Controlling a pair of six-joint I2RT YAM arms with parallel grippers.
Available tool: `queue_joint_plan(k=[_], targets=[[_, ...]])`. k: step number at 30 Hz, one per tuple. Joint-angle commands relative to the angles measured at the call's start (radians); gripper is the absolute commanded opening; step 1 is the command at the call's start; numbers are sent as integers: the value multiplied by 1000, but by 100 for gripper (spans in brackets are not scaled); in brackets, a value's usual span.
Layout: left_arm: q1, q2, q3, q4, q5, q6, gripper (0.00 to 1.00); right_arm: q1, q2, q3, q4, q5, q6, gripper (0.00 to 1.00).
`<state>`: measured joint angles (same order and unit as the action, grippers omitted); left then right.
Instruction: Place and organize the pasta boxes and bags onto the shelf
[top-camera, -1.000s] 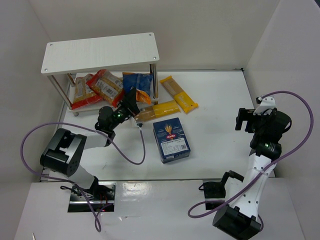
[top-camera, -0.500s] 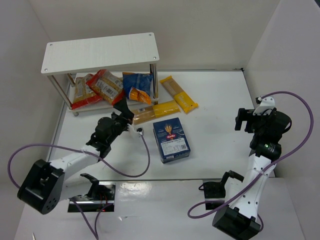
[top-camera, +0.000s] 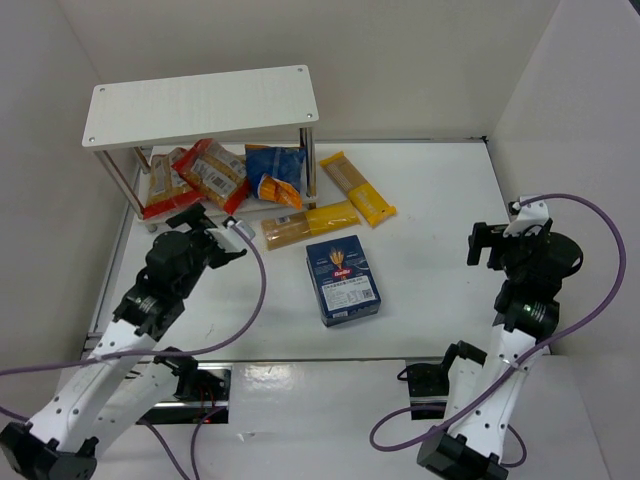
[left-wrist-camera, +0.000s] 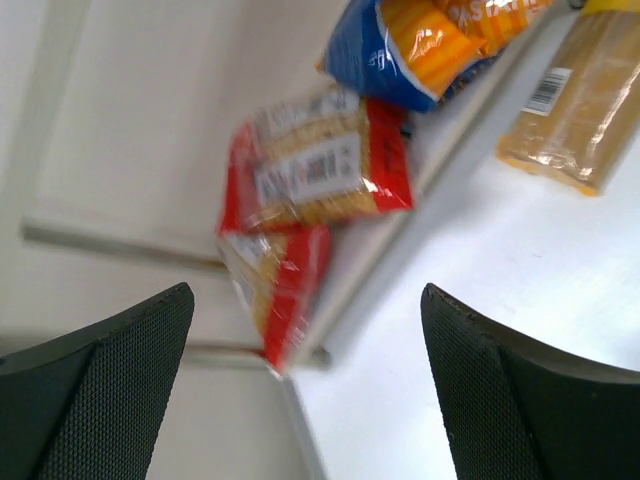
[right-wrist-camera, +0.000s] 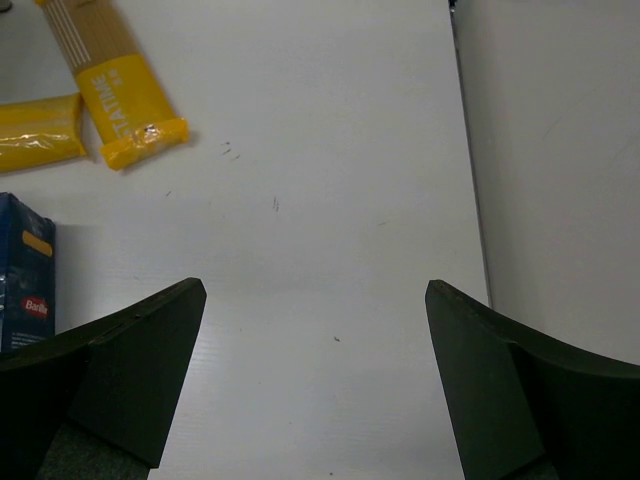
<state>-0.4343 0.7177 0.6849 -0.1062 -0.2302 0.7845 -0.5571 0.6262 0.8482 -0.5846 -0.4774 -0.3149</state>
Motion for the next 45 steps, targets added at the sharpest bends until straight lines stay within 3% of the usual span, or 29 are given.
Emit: queue_joint_plan(k=[1, 6, 12, 18, 25, 33, 45], targets=[[-3, -104, 73, -214, -80, -288, 100, -7, -29, -1, 16, -38, -12, 99], [17, -205, 177, -322, -113, -510, 100, -7, -40, 8, -4, -78, -32, 99], [242, -310, 162, -351, 122, -680, 100, -7, -69, 17, -23, -110, -41, 99], [434, -379, 127, -332, 227, -711, 100, -7, -69, 26, -41, -107, -41, 99], [603, -356, 127, -372, 360, -670, 100, 2, 0, 46, -60, -75, -41, 99], [661, -325, 127, -400, 465, -630, 100, 2, -13, 46, -50, -75, -41, 99], [689, -284, 127, -400, 433, -648, 100, 2, -14, 37, -50, -84, -41, 99]])
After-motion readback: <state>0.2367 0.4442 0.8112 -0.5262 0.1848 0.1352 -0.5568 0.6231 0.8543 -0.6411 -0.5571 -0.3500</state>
